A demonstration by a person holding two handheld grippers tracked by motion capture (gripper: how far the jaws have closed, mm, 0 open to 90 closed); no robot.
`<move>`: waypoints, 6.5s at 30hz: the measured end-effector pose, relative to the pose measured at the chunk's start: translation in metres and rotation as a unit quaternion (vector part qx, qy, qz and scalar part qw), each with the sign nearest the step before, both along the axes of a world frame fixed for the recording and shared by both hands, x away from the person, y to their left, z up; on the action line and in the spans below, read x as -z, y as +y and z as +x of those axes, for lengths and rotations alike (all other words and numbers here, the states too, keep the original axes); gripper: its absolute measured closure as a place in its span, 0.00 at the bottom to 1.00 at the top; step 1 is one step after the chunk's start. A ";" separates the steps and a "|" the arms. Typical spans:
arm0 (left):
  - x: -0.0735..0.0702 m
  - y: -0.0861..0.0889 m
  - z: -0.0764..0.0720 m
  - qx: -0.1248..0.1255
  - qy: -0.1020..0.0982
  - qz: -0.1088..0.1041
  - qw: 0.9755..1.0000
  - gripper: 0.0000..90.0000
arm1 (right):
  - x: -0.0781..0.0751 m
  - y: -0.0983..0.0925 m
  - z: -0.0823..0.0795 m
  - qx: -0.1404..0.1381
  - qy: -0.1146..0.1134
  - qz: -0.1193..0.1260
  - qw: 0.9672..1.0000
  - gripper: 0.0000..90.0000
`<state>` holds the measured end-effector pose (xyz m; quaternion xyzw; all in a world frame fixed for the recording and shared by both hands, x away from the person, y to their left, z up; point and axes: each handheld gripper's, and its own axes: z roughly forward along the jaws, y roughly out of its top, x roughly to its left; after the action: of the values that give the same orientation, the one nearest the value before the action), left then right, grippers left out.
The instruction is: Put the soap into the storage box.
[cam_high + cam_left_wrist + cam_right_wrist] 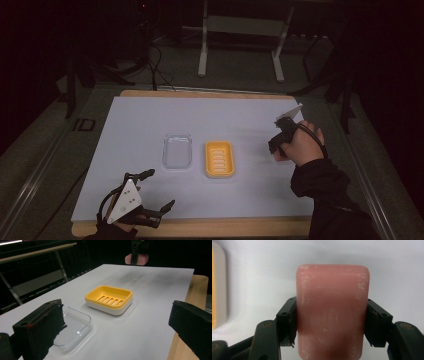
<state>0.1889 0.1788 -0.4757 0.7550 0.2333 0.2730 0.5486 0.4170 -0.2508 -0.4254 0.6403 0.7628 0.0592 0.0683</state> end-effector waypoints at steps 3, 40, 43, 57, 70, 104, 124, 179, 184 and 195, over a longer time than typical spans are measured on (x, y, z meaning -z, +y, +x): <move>0.000 0.000 0.000 0.000 0.000 0.000 1.000 0.01 | -0.009 0.006 -0.005 0.001 -0.007 -0.006 1.000 0.42; -0.001 0.001 -0.001 -0.005 -0.005 -0.003 1.000 0.01 | -0.050 0.124 -0.032 -0.029 -0.044 0.089 0.995 0.42; -0.001 0.001 -0.001 -0.004 -0.005 -0.003 1.000 0.01 | -0.046 0.130 -0.031 -0.026 -0.046 0.094 0.994 0.42; -0.001 0.001 -0.002 -0.001 -0.007 -0.005 1.000 0.01 | 0.015 0.161 -0.022 0.001 -0.015 0.110 0.994 0.42; -0.002 0.001 -0.003 0.003 -0.007 -0.007 1.000 0.01 | 0.052 0.170 -0.017 0.018 0.009 0.092 0.996 0.42; -0.001 0.000 -0.003 0.004 -0.006 -0.003 1.000 0.01 | 0.015 0.154 -0.028 -0.147 -0.067 0.096 0.982 0.33; 0.000 -0.001 -0.002 0.005 -0.004 0.002 1.000 0.01 | 0.012 0.085 -0.041 -0.266 -0.134 0.155 0.942 0.30; 0.000 -0.001 -0.003 0.006 -0.004 0.005 1.000 0.01 | 0.065 -0.051 -0.112 -0.176 -0.188 0.131 0.957 0.26; 0.000 -0.002 -0.003 0.007 -0.003 0.005 1.000 0.01 | 0.068 -0.055 -0.111 -0.153 -0.202 0.131 0.958 0.25; 0.000 -0.003 -0.003 0.009 -0.003 0.008 1.000 0.01 | 0.071 -0.062 -0.109 -0.136 -0.216 0.124 0.959 0.26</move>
<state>0.1858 0.1762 -0.4757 0.7604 0.2232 0.2721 0.5458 0.3076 -0.3127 -0.4966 0.5061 0.7964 0.2986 0.1431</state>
